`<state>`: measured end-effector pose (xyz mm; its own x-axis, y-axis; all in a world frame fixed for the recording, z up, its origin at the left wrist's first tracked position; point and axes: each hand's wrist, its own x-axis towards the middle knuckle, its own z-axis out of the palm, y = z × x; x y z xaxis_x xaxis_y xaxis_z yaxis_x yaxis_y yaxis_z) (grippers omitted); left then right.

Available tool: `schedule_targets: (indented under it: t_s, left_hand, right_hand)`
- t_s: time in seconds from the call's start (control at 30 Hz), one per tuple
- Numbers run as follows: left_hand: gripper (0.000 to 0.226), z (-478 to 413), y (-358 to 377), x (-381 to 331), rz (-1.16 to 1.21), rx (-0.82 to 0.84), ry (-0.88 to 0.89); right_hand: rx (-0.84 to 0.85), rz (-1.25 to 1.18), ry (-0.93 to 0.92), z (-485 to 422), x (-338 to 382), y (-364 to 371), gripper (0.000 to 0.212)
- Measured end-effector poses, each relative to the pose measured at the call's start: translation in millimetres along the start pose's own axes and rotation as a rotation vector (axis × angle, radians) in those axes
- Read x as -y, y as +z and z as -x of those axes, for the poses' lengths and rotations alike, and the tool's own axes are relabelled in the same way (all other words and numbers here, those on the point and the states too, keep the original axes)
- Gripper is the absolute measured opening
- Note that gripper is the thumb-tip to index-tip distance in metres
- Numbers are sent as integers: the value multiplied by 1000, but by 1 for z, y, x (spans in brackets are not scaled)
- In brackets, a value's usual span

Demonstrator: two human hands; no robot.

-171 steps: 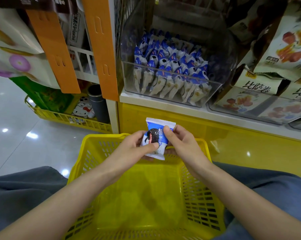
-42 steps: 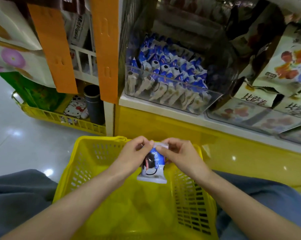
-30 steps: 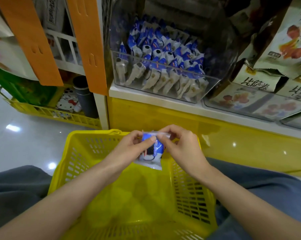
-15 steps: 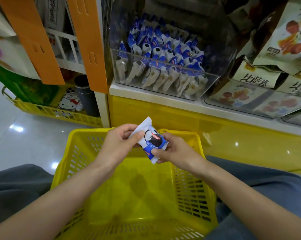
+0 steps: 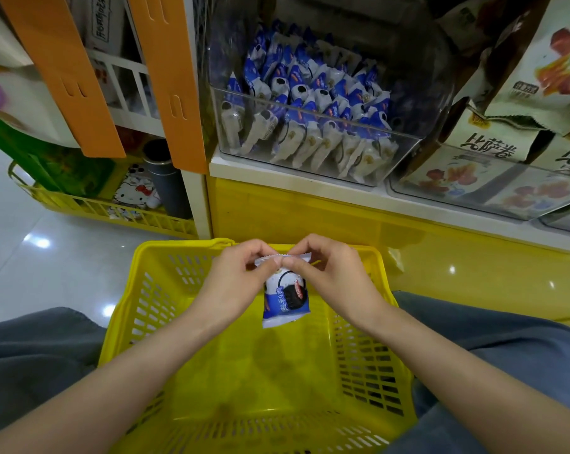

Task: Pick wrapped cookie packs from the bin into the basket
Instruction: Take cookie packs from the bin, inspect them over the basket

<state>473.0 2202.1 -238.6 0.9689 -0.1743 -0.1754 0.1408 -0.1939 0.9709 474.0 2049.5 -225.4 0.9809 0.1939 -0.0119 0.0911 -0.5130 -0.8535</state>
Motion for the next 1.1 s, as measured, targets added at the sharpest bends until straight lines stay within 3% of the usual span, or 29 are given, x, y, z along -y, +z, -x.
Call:
schedule_targets:
  t_s: [0.1,0.2,0.33,0.43,0.57,0.67,0.73,0.8,0.9,1.0,1.1]
  left_hand:
    - [17,-2,-1,-3,145,34,-71]
    - [17,-2,1,-7,158,53,-54]
    - [16,-4,-1,-2,-55,-114,-30]
    - [24,-5,-3,-4,-19,-71,-175]
    - [43,-5,-5,-14,304,56,-399]
    - [29,-3,-5,-12,384,55,-336]
    - [18,-2,-4,-12,389,12,-281]
    - [18,-2,-4,-12,357,-21,-241]
    - [23,0,-6,-12,322,-2,-197]
    - [26,2,-5,-13,332,101,-159]
    - [29,2,-3,-12,229,59,-72]
  right_hand:
    - [-48,185,-162,3,1,-2,10]
    - [-73,268,-187,2,3,-5,9]
    - [-226,147,-82,-1,5,-9,9]
    - [-318,24,-98,-1,8,-14,16]
    - [-172,175,-316,9,6,-9,1]
    - [-71,411,-465,13,2,-6,12]
    - [-25,429,-487,14,1,-5,15]
    - [-60,288,-366,15,5,-2,15]
    - [-153,-10,-22,12,11,-2,23]
    - [-2,-448,303,8,14,-7,27]
    - [82,-630,367,10,16,-10,28]
